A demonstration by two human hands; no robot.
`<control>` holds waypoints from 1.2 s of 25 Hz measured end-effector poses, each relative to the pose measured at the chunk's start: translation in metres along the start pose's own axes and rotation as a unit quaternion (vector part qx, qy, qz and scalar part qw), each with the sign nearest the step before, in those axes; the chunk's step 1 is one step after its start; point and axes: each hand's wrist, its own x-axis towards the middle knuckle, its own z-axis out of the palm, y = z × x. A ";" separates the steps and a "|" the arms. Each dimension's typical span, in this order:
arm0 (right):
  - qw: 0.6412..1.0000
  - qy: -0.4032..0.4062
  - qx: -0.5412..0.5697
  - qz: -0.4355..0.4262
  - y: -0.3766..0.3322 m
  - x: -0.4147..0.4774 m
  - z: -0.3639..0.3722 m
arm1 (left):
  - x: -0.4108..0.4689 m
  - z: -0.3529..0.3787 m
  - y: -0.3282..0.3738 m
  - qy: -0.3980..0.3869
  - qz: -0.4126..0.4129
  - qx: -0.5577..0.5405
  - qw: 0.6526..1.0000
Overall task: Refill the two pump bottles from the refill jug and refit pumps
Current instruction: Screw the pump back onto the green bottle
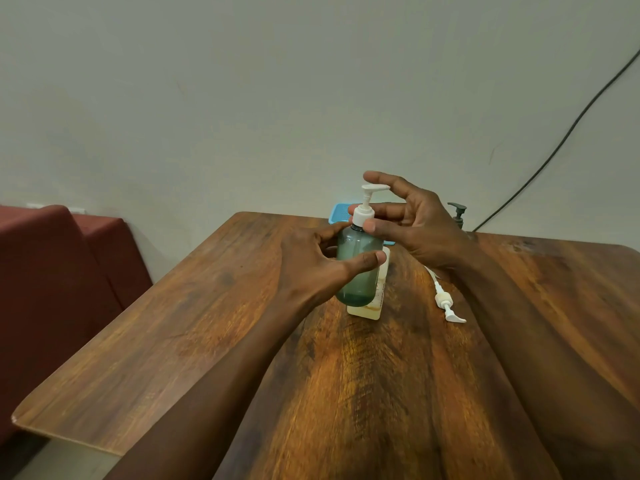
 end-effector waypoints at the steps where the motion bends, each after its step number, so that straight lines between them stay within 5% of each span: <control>1: 0.999 0.045 -0.022 0.000 -0.001 0.000 0.001 | 0.000 0.000 0.000 0.001 0.001 0.003 1.000; 3: 0.990 0.114 -0.085 0.011 -0.006 -0.001 0.006 | -0.001 0.000 0.000 -0.001 0.011 0.010 1.000; 7: 0.987 0.085 -0.129 0.034 -0.006 -0.001 0.010 | -0.004 -0.002 -0.001 0.004 0.027 0.018 0.999; 13: 0.999 -0.036 0.040 -0.007 -0.006 -0.003 0.000 | -0.004 -0.001 -0.002 0.003 0.010 0.009 1.000; 21: 0.978 0.130 -0.161 -0.002 -0.007 0.002 0.014 | -0.006 0.002 0.001 0.002 0.008 0.023 1.000; 26: 0.999 -0.036 0.024 0.010 -0.008 0.001 -0.005 | -0.004 -0.002 0.000 0.008 -0.013 -0.002 1.000; 30: 0.998 -0.055 -0.003 -0.003 0.001 0.004 -0.010 | -0.003 -0.001 0.003 -0.010 -0.001 -0.017 1.000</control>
